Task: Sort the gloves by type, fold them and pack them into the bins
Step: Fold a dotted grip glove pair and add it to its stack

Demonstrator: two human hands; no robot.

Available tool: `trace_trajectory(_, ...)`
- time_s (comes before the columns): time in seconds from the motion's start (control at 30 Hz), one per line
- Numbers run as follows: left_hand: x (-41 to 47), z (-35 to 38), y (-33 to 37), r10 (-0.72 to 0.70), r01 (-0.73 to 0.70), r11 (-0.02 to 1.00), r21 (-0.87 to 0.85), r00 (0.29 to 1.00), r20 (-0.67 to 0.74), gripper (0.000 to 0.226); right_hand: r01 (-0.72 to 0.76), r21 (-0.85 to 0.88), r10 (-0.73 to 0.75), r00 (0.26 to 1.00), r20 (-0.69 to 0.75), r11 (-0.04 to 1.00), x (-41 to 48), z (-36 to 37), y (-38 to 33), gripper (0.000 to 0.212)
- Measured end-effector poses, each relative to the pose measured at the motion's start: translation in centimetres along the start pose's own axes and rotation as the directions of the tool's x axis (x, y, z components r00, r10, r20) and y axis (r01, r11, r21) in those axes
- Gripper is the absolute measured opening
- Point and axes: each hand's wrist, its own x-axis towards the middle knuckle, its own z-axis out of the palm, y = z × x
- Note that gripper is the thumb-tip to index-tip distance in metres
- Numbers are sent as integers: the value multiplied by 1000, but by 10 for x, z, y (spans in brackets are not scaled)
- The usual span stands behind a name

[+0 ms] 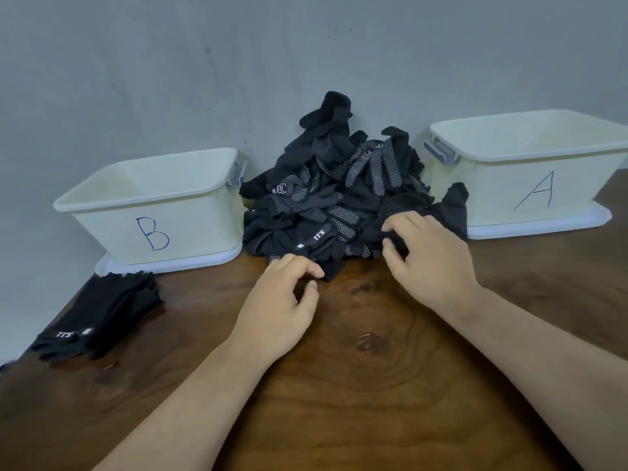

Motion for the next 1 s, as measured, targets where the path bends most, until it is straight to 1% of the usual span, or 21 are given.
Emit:
trace_trajectory(0.1, -3, 0, 3, 24, -24, 1000, -14, 1000, 11, 20, -36, 156, 39, 999, -15, 987, -4, -10, -7, 16)
trace_trajectory(0.2, -6, 0, 7, 46, -46, 998, -42, 999, 0, 26, 20, 282, 0, 998, -69, 959, -7, -18, -12, 15)
trace_trajectory(0.27, -9, -3, 14, 53, -54, 992, -117, 998, -15, 41, 78, 358, -57, 996, -70, 930, -10, -25, -17, 15)
trace_trajectory(0.37, -12, -6, 29, 84, -83, 965, -248, 996, -4, 71, 85, 564, -136, 989, 49, 821, -15, -40, -33, 6)
trace_trajectory(0.4, -15, -6, 34, 90, -87, 951, -296, 996, -1, 72, 52, 646, -150, 984, 98, 761, -15, -44, -40, 9)
trace_trajectory(0.43, -17, -5, 38, 90, -85, 933, -348, 996, -2, 65, -4, 725, -149, 978, 147, 689, -15, -47, -48, 11)
trace_trajectory(0.47, -18, -5, 40, 78, -73, 910, -408, 997, -4, 53, -82, 799, -129, 972, 196, 595, -13, -50, -56, 11)
trace_trajectory(0.53, -20, -6, 46, 55, -69, 855, -514, 998, -42, 24, -271, 902, -50, 951, 305, 337, -8, -57, -68, 7)
trace_trajectory(0.57, -21, -6, 47, 43, -80, 823, -562, 996, -79, 15, -360, 913, -20, 929, 371, 192, -5, -61, -72, 7)
trace_trajectory(0.6, -21, -7, 50, 13, -81, 779, -622, 994, -113, 12, -443, 894, -5, 896, 445, 69, -2, -64, -74, 14)
trace_trajectory(0.67, -17, -10, 55, -89, -38, 643, -765, 988, -123, 10, -600, 798, -13, 800, 600, -66, 4, -69, -74, 31)
trace_trajectory(0.7, -16, -10, 56, -145, 16, 586, -810, 986, -85, 10, -663, 743, -10, 747, 665, -92, 5, -67, -70, 35)
trace_trajectory(0.73, -14, -10, 56, -201, 93, 578, -810, 979, -30, 8, -719, 689, 4, 691, 723, -92, 7, -63, -65, 37)
trace_trajectory(0.77, -12, -9, 52, -262, 183, 641, -745, 965, 11, 6, -767, 640, 39, 638, 769, -51, 8, -59, -60, 37)
trace_trajectory(0.8, -10, -6, 45, -316, 267, 745, -611, 948, 30, 10, -797, 602, 103, 604, 790, 48, 9, -54, -55, 37)
trace_trajectory(0.83, -10, -3, 37, -348, 323, 835, -445, 937, 28, 16, -794, 573, 178, 605, 776, 203, 10, -50, -49, 34)
trace_trajectory(0.87, -10, -2, 31, -356, 346, 888, -302, 934, 21, 21, -750, 540, 237, 645, 727, 383, 11, -46, -43, 29)
trace_trajectory(0.9, -10, 0, 27, -354, 349, 910, -223, 935, 21, 24, -672, 497, 259, 702, 663, 549, 11, -44, -36, 23)
trace_trajectory(0.93, -11, 2, 27, -343, 341, 919, -199, 939, 24, 25, -578, 458, 242, 760, 604, 675, 11, -41, -31, 18)
trace_trajectory(0.97, -11, 3, 27, -329, 327, 929, -173, 944, 23, 25, -489, 429, 209, 808, 551, 759, 10, -39, -26, 17)
trace_trajectory(1.0, -12, 4, 27, -282, 281, 952, -120, 959, 7, 23, -403, 415, 166, 850, 500, 815, 10, -38, -23, 17)
